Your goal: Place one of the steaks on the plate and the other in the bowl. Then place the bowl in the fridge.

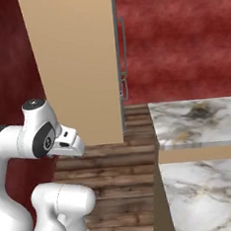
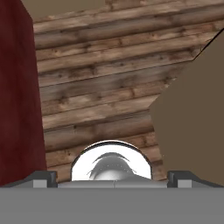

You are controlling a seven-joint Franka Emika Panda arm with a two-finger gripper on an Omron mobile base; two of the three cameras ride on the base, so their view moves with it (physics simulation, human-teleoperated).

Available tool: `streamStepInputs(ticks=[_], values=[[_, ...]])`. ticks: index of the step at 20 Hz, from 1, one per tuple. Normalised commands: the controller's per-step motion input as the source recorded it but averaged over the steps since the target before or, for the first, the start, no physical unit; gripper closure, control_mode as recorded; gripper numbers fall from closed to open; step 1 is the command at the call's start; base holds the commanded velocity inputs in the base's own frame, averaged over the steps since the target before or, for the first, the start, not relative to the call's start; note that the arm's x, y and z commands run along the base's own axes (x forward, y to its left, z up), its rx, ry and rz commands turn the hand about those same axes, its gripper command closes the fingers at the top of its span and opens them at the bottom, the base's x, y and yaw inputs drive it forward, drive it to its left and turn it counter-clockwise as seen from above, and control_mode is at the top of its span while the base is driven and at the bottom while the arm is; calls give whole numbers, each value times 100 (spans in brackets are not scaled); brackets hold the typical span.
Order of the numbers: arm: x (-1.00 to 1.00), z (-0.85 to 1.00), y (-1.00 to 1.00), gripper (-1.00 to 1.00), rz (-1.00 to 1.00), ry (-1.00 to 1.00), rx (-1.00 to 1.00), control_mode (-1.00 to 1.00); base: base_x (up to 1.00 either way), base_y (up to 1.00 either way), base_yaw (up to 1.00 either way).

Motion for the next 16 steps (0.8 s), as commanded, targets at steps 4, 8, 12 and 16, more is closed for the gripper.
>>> streamStepInputs(ticks=[4, 8, 12, 16], values=[[0, 0, 0, -100, 0, 0, 0, 100, 99, 35, -28], [0, 0, 0, -100, 0, 0, 0, 100, 94, 47, -34], [0, 0, 0, -100, 0, 0, 0, 100, 80, 79, -42], [0, 0, 0, -100, 0, 0, 0, 100, 68, 70, -43]])
